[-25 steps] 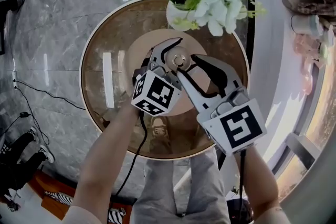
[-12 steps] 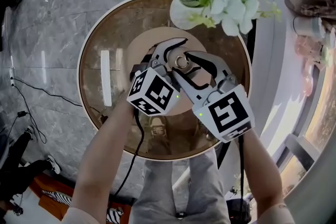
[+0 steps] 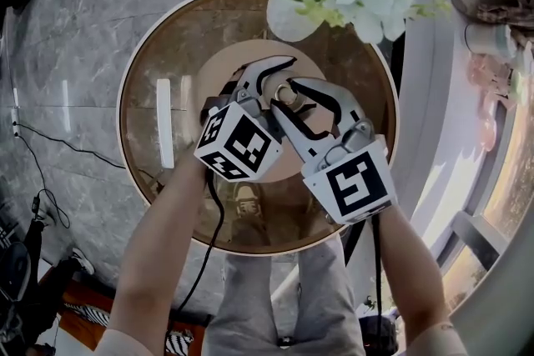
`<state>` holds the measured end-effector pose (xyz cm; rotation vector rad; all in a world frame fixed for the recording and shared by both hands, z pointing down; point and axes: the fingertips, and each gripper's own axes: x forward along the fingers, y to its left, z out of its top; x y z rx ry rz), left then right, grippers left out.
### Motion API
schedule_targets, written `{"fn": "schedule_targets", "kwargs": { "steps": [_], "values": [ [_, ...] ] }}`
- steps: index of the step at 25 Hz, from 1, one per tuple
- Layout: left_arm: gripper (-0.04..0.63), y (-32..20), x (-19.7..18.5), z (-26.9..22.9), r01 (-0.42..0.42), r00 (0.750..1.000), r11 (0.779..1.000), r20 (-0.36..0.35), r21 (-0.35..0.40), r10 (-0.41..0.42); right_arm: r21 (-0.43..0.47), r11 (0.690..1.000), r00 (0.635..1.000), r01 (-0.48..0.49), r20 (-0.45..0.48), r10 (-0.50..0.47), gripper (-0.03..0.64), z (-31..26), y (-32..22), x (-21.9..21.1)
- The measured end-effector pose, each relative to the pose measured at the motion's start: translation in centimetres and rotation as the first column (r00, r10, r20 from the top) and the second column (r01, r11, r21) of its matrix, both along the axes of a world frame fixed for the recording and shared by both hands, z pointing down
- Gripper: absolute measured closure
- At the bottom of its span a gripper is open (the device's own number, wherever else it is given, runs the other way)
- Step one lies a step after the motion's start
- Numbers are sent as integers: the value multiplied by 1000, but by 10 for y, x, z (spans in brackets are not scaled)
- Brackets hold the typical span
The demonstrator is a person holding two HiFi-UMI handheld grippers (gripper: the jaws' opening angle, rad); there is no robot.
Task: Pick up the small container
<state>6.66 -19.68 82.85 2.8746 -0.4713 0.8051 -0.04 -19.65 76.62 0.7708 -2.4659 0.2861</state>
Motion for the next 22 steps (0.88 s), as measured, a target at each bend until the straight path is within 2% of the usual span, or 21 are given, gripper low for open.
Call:
{"fn": "schedule_targets", "kwargs": {
  "steps": [11,17,22],
  "values": [
    [249,16,0,-19,13,1000,999,8,-43,-12,-2,1000,1000,1,10,-1,489,-21,14,-1],
    [249,27,-7,-67,13,1000,999,29,-53,-12,-5,1000,999,21,47,-20,489,-71,25,-7],
    [249,40,-12,-126,7,999,999,37,-53,-5,4,1000,998,22,54,-23,489,-130,38,-12]
  ]
}}
